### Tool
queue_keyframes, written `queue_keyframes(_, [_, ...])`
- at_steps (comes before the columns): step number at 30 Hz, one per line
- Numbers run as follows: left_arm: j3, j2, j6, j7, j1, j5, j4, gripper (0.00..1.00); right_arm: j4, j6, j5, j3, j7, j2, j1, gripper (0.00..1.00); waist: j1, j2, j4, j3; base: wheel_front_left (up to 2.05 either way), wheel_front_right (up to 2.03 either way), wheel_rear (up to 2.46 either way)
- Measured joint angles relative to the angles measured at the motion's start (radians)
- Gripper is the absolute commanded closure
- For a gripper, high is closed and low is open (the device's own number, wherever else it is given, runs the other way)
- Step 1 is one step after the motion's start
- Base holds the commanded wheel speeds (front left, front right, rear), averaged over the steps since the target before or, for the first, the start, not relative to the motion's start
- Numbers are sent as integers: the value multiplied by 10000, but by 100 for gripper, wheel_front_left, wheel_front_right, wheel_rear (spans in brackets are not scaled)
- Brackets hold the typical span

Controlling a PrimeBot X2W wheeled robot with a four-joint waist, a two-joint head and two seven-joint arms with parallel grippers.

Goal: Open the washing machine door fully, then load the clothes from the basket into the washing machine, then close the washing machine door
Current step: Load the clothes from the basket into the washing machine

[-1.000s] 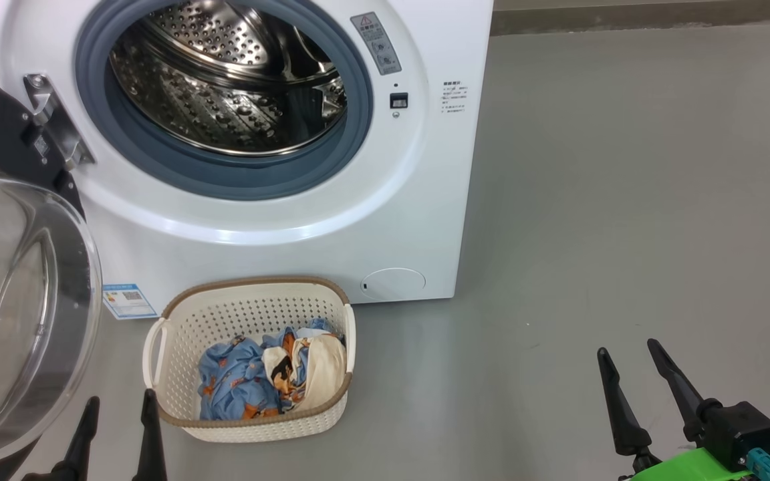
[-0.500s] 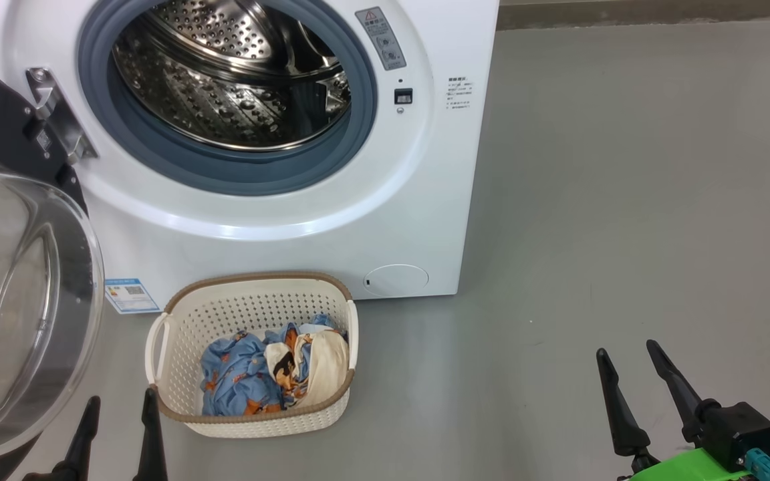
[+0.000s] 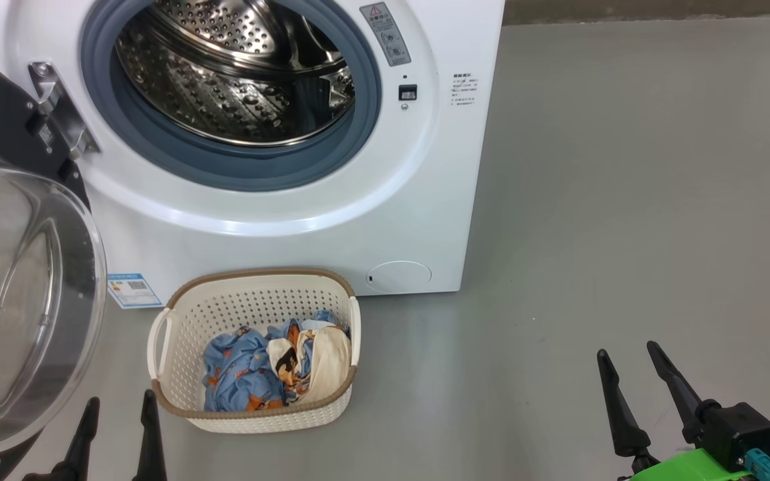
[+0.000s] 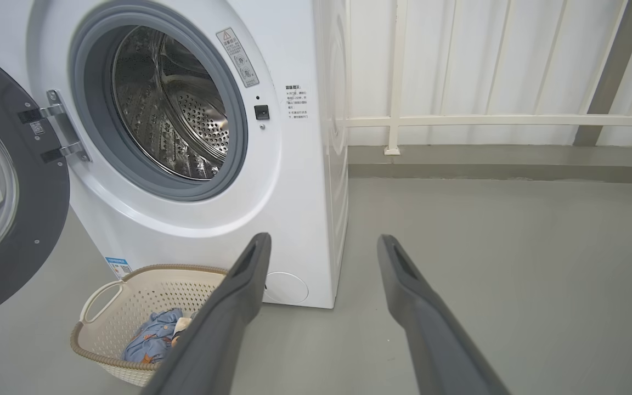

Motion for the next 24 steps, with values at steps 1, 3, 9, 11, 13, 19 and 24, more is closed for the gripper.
queue_keyframes(1, [4, 0, 0, 0, -1, 0, 0, 0, 0, 0, 0, 0, 0, 2, -1, 0, 0, 0, 1, 11, 0, 0, 0])
queue_keyframes(3, [8, 0, 0, 0, -2, 0, 4, 0, 0, 0, 0, 2, 0, 2, -2, 0, 0, -1, 6, 33, 0, 0, 0])
queue_keyframes(9, [29, 0, -2, 0, -11, 2, 23, 0, 25, 0, 0, 0, 0, 4, -12, 0, 0, 0, 27, 74, 0, 0, 0])
queue_keyframes(11, [29, 0, -2, 0, -17, 2, 35, 0, 40, 0, 0, -10, 0, 6, -12, 0, 0, 0, 37, 78, 0, 0, 0])
queue_keyframes(13, [31, 0, -2, 0, -25, 2, 35, 0, 50, 0, 0, -13, 0, 6, -12, 0, 0, 0, 44, 79, 0, 0, 0])
queue_keyframes(19, [38, 0, -6, 0, -36, 4, 56, 0, 94, 0, 0, -4, 0, 8, -14, 0, 0, 0, 60, 83, 0, 0, 0])
queue_keyframes(24, [58, 0, -13, 0, -39, 21, 107, 0, 130, 0, 0, 6, 0, 8, -16, 0, 0, 0, 75, 51, 0, 0, 0])
